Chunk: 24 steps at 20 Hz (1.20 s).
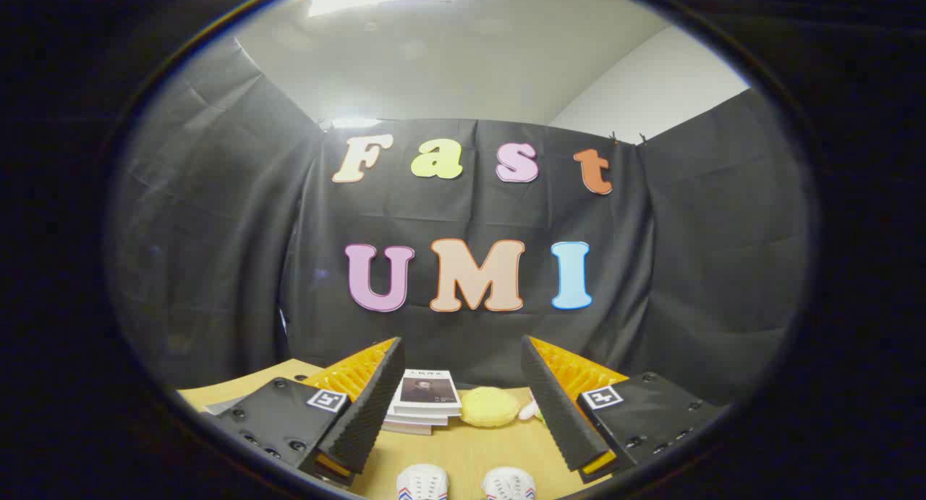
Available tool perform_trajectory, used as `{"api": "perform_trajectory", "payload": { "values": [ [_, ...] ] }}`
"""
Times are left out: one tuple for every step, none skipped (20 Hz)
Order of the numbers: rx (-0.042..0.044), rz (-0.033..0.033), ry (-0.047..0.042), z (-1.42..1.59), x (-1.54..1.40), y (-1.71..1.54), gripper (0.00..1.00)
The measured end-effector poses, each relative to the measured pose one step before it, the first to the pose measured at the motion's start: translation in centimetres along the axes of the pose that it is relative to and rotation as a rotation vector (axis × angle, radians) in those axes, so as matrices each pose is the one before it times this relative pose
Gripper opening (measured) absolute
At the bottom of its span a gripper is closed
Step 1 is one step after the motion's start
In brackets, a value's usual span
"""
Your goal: Open the storage box then place both shoes into the box .Put the left shoe in first, then the right shoe, with the right side of both shoes facing outward in a uniform manner.
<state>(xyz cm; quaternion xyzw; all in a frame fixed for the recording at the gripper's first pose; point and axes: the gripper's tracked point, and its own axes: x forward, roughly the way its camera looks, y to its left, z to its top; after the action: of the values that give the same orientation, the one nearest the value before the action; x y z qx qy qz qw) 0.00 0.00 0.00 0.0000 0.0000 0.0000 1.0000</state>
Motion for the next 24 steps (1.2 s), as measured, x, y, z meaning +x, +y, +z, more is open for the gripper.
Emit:
{"api": "perform_trajectory", "payload": {
  "values": [
    [0.00024, 0.00430, 0.00429, -0.209, -0.127, 0.035, 1.00],
    [-0.00067, 0.00291, 0.00489, -0.082, -0.078, 0.115, 1.00],
    [-0.00054, 0.00290, 0.00249, -0.172, -0.076, 0.090, 1.00],
    [0.00016, 0.00482, 0.00058, 0.084, -0.135, 0.214, 1.00],
    [-0.00067, 0.00408, -0.00048, -0.090, -0.047, 0.152, 1.00],
    [-0.00360, 0.00468, 0.00212, -0.124, -0.045, 0.150, 1.00],
    [-0.00402, 0.00485, 0.00356, -0.277, -0.131, 0.228, 1.00],
    [-0.00488, 0.00418, 0.00485, -0.218, -0.174, 0.202, 1.00],
    [-0.00180, 0.00125, 0.00566, -0.230, 0.088, 0.009, 1.00],
    [0.00134, 0.00262, 0.00393, -0.191, -0.144, 0.150, 1.00],
    [0.00129, -0.00050, 0.00187, -0.048, -0.071, 0.074, 1.00],
    [0.00087, -0.00231, 0.00039, 0.032, 0.049, -0.056, 1.00],
    [0.00112, -0.00181, 0.00014, -0.050, 0.067, -0.068, 1.00],
    [0.00174, -0.00292, -0.00065, 0.052, -0.042, -0.043, 1.00],
    [0.00305, -0.00178, 0.00113, -0.147, 0.012, -0.098, 1.00],
    [0.00465, 0.00041, 0.00312, -0.116, 0.012, -0.023, 1.00],
    [0.00952, 0.00144, 0.00845, -0.314, 0.022, -0.010, 1.00],
    [0.02684, 0.01329, 0.01338, -0.454, 0.005, 0.154, 1.00],
    [0.04207, 0.02060, 0.02014, -0.729, 0.057, 0.507, 1.00],
    [0.04823, 0.01882, 0.02456, -0.604, 0.128, 0.244, 1.00],
    [0.04624, 0.01513, 0.02574, -0.870, -0.057, -0.074, 1.00],
    [0.04147, 0.01218, 0.02829, -0.829, 0.013, -0.055, 1.00],
    [0.04714, 0.01830, 0.03365, -1.007, -0.037, -0.041, 1.00],
    [0.04107, 0.01792, 0.02783, -0.861, -0.066, 0.132, 1.00]
  ]
}}
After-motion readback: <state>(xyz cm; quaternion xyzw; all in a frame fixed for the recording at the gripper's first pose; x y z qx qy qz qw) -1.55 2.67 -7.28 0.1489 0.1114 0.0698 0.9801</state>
